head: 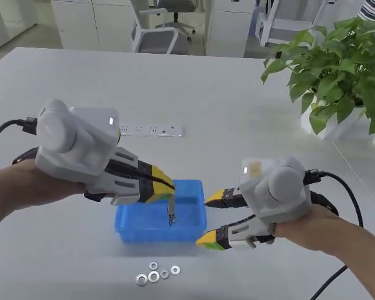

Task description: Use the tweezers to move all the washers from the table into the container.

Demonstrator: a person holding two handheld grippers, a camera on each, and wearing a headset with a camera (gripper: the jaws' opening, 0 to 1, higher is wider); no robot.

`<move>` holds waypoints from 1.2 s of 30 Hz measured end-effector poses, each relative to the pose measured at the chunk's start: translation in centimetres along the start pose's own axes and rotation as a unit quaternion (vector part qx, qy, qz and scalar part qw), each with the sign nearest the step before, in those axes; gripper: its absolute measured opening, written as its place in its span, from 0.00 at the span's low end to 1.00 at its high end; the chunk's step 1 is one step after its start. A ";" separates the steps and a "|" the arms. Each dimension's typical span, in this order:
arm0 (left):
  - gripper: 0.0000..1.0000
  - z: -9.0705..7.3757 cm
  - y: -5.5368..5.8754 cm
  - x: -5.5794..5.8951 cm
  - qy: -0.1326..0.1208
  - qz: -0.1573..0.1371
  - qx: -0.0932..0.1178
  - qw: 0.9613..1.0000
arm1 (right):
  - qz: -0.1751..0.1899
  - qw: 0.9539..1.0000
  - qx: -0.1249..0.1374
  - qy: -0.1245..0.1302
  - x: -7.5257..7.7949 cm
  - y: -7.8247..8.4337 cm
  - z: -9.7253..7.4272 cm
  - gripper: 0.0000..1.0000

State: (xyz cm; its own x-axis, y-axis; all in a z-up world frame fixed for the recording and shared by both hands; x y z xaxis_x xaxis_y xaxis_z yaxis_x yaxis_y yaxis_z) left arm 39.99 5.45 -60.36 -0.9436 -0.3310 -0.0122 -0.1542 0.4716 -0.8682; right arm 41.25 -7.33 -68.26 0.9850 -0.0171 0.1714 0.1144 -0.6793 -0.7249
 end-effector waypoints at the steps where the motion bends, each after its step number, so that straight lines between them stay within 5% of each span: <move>1: 0.05 0.0 -0.1 0.1 0.000 0.000 0.002 1.000 | 0.000 1.000 0.000 0.002 -0.1 0.1 -0.1 0.51; 17: 0.05 0.1 -0.3 2.4 0.011 0.004 0.004 1.000 | 0.027 0.999 0.009 0.024 -2.1 1.0 -1.5 0.71; 36: 0.05 1.6 1.7 3.7 0.028 -0.008 -0.002 1.000 | 0.032 0.999 0.014 0.026 -3.2 2.2 -1.3 0.72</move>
State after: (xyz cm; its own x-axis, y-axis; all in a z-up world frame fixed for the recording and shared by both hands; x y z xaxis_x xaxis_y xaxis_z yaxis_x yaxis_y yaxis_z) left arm 36.70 3.72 -62.65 -0.9563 -0.2911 0.0291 -0.1694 0.4700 -0.8663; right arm 38.13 -9.70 -69.54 0.9827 -0.0979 0.1573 0.0555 -0.6547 -0.7538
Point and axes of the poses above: the centre of the closed fingertips' face, and the gripper's own axes: z roughly forward along the fingers, x roughly to its right, y roughly out of its underside, the point moved 6 cm from there along -z, roughly backward along the fingers, and after that the axes turned 7 degrees about -z, right-handed, at the moved point
